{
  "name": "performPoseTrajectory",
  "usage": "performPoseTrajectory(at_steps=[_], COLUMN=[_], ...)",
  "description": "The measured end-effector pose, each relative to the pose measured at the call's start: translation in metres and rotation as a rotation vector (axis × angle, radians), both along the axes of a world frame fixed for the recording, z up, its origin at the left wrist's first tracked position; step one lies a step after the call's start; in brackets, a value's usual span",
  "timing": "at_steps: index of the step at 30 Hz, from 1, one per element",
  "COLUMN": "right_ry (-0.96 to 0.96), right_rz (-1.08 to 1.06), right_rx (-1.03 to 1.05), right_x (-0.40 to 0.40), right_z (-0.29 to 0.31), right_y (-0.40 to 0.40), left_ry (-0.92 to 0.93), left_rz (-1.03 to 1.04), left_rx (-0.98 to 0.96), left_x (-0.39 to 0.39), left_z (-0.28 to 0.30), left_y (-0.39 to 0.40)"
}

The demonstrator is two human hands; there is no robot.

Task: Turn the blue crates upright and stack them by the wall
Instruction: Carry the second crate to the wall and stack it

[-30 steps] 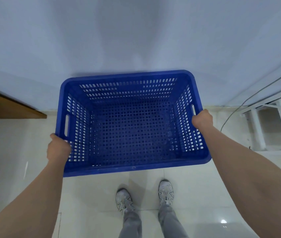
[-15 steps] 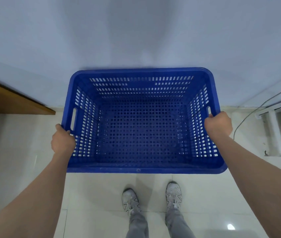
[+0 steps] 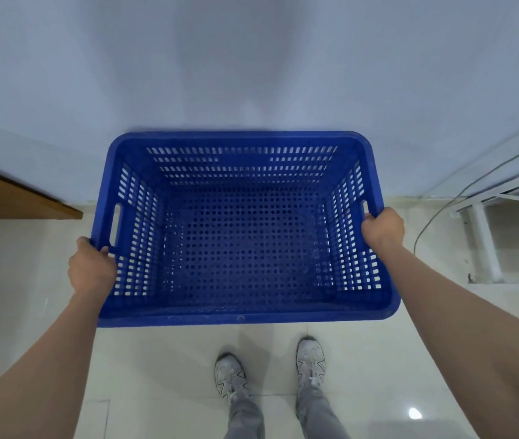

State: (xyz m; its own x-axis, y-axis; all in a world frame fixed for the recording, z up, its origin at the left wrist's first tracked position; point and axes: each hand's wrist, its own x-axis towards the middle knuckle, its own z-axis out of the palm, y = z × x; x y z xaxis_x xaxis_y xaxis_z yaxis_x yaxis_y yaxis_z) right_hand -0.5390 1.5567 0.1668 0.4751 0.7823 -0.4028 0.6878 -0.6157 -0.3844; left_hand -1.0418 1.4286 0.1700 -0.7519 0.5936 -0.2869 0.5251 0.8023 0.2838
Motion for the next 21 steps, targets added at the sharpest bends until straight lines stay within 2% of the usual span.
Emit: performPoseTrajectory(at_steps=[10,16,21], right_ry=[-0.049,-0.031,-0.138], right_rz=[0.071,0.045,0.045], right_rx=[-0.063,-0.010,0.027], right_x=[0.000,0.004,-0.003], right_z=[-0.004,-0.015,-0.016], right_y=[0.023,0.030,0.031], left_ry=[-0.188,-0.164,-0.121], left_rz=[-0.068,-0.070,-0.124], left_rx=[-0.192,-0.092,0.001], left_x=[-0.008,-0.019,-0.027], left_z=[0.010,-0.002,-0.017], left_y=[0.020,0.050,0.052])
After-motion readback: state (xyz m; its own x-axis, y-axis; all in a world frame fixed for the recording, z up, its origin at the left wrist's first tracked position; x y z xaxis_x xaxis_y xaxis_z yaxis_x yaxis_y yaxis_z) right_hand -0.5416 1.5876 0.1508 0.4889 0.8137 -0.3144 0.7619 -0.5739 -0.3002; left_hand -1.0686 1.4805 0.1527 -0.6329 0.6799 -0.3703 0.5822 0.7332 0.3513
